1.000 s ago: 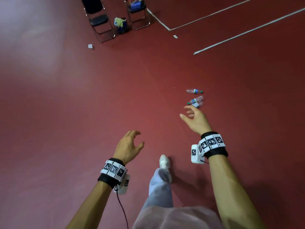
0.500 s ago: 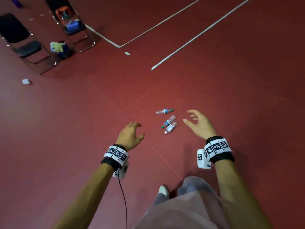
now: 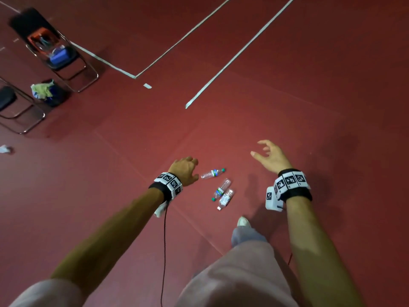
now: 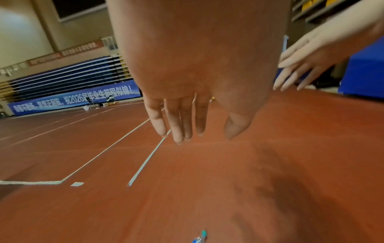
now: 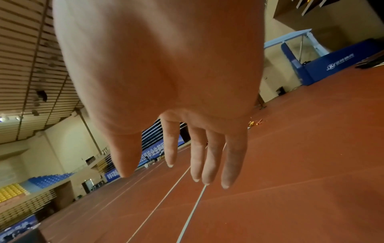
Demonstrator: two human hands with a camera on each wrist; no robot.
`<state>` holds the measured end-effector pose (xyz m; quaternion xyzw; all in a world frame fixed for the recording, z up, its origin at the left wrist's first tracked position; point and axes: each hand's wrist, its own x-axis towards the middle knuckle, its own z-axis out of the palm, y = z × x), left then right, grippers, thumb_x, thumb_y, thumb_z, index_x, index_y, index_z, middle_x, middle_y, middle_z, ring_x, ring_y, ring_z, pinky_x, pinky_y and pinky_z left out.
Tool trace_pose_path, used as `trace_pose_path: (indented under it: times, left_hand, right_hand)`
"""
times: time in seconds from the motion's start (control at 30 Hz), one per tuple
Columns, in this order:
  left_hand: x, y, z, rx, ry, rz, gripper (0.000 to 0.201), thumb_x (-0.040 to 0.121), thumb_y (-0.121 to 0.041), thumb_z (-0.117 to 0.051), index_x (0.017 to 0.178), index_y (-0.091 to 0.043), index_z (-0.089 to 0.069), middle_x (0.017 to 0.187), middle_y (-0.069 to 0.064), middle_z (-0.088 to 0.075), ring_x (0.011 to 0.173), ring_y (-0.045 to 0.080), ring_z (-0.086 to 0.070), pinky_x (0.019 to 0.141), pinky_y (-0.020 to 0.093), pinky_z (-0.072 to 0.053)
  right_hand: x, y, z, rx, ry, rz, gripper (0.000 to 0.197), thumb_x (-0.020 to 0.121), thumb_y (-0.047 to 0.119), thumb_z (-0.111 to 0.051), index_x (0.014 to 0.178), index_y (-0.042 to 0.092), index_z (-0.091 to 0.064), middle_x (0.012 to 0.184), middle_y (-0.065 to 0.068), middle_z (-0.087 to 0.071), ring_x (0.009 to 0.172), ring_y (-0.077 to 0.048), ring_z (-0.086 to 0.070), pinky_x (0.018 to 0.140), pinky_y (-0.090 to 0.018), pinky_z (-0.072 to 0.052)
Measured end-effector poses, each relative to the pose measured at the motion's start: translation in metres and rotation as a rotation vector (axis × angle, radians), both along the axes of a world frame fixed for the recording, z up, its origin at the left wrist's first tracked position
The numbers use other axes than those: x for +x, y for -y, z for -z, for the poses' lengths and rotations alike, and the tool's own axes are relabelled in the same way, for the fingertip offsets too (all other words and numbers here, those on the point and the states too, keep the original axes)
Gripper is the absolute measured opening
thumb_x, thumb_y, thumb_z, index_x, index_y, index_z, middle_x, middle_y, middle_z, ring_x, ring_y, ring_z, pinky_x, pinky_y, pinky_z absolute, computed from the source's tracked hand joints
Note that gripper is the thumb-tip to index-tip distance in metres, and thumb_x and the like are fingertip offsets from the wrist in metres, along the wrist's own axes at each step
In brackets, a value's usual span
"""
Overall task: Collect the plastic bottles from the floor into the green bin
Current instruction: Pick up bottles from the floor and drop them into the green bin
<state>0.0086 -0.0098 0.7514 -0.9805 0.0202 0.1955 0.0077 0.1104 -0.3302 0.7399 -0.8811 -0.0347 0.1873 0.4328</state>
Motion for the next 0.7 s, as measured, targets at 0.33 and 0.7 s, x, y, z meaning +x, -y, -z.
trace_pose_path:
  times: [0.33,0.7]
  left_hand:
    - [0.167,-0.070,0.042,0.270,-0.201,0.131,0.057,0.097,-0.044,-0.060,0.140,-0.011,-0.044,0.134,0.011,-0.055,0.122,0.031,-0.057,0.106,0.045,-0.045]
    - [0.370,-0.105,0.110,0.296,-0.312,0.602,0.061,0.095,-0.044,-0.064,0.141,-0.010,-0.043,0.134,0.012,-0.054,0.122,0.033,-0.057,0.104,0.050,-0.047]
  right_hand:
    - [0.086,-0.018,0.101,-0.265,-0.262,-0.158,0.068,0.086,0.044,-0.077,0.144,0.018,-0.049,0.145,-0.008,-0.055,0.133,-0.027,-0.053,0.109,-0.034,-0.043]
    - [0.040,-0.012,0.170,-0.443,-0.681,0.199,0.071,0.092,0.046,-0.069,0.152,0.018,-0.042,0.152,-0.013,-0.049,0.136,-0.028,-0.052,0.108,-0.029,-0.041]
